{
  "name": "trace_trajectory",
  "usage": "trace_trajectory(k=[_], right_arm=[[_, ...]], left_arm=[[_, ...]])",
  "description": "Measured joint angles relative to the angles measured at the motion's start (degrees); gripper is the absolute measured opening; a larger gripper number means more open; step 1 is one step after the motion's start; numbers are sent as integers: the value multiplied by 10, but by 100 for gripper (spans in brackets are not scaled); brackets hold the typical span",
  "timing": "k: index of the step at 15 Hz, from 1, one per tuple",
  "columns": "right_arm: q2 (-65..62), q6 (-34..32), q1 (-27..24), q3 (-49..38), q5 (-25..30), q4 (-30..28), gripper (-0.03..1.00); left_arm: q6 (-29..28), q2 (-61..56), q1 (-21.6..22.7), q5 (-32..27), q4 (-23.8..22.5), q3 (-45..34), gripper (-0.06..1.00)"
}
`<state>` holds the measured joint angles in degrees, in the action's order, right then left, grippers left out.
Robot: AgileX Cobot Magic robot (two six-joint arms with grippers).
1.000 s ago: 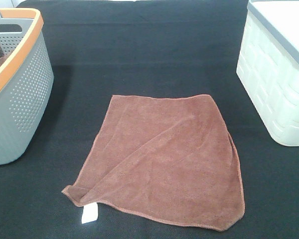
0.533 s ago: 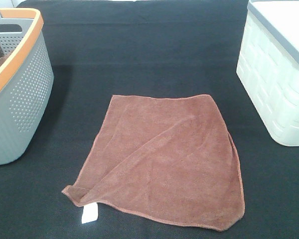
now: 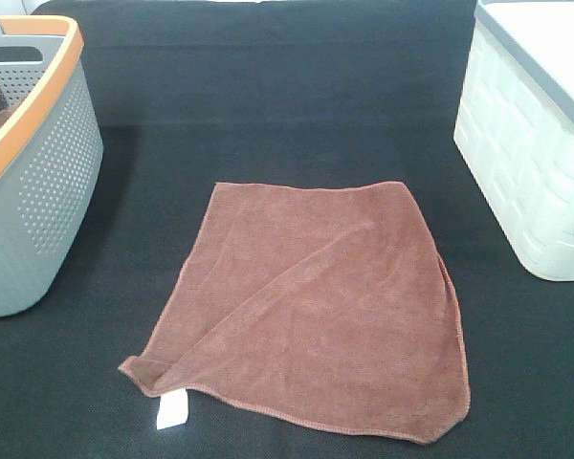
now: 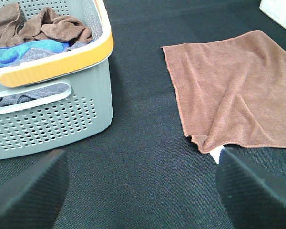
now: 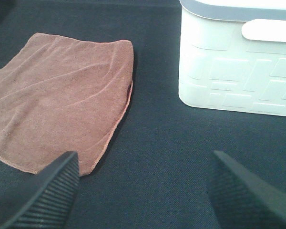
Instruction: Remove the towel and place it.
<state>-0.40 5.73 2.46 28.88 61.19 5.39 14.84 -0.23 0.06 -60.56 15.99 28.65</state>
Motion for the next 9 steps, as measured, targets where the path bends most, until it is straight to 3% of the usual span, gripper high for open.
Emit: trace_trajectory(k=[4, 7, 9], right_arm=[[0, 0, 0, 0, 0, 0, 71], [0, 0, 0, 0, 0, 0, 71], [0, 0, 0, 0, 0, 0, 71]], left_arm=[[1, 0, 0, 0, -5, 0, 80], [-14, -1, 0, 0, -65, 0, 80], [-28, -1, 0, 0, -76, 0, 80]])
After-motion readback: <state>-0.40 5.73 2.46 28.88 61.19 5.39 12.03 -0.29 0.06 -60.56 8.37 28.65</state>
